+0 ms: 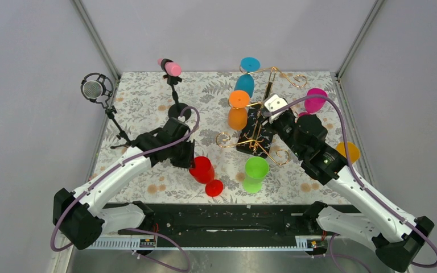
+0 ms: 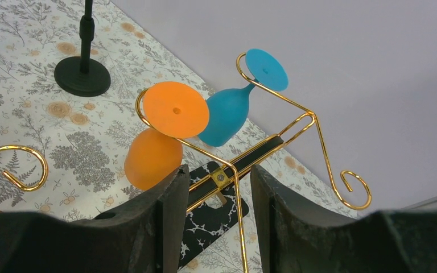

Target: Place the wine glass upside down on the wine glass rack

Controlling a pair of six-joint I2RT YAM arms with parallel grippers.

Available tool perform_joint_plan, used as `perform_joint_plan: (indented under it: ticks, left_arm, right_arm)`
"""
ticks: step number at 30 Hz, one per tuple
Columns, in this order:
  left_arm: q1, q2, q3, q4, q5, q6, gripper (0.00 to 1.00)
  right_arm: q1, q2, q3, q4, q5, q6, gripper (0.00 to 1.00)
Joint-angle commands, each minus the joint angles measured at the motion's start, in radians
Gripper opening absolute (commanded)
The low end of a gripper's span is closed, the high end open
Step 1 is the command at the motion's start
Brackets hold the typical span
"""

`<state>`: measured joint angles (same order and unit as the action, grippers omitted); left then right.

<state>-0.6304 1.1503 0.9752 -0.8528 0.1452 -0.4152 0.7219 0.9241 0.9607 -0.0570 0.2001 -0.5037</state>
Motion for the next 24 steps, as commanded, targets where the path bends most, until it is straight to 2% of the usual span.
perform_joint_plan:
  ticks: [1,3,7,9,11,15,24]
  left_arm:
    - [-0.002,0.01,0.039,-0.054,-0.014,0.055,0.04]
    - [-0.003,0.014,0.063,-0.09,-0.023,0.069,0.0]
    - [-0.002,0.008,0.13,-0.188,-0.059,0.1,0.0]
    - [-0.002,0.003,0.166,-0.231,-0.068,0.113,0.0]
    - [-0.002,-0.004,0.2,-0.265,-0.051,0.131,0.0]
    - [-0.003,-0.027,0.283,-0.324,0.032,0.155,0.0]
    - [-0.002,-0.086,0.535,-0.422,0.206,0.2,0.0]
  right_arm:
    - [0.009,-0.028,-0.011,0.026,0.03,0.005,0.52]
    - [0.009,-0.027,-0.013,0.024,0.033,0.004,0.52]
    - [0.008,-0.027,-0.006,0.016,0.051,0.001,0.52]
    - [0.009,-0.018,0.037,-0.042,0.065,0.022,0.51]
    - [0.009,0.004,0.117,-0.164,0.064,0.082,0.51]
    - [0.01,0.03,0.269,-0.303,0.092,0.259,0.52]
    - [0.009,-0.009,0.325,-0.386,-0.023,0.509,0.52]
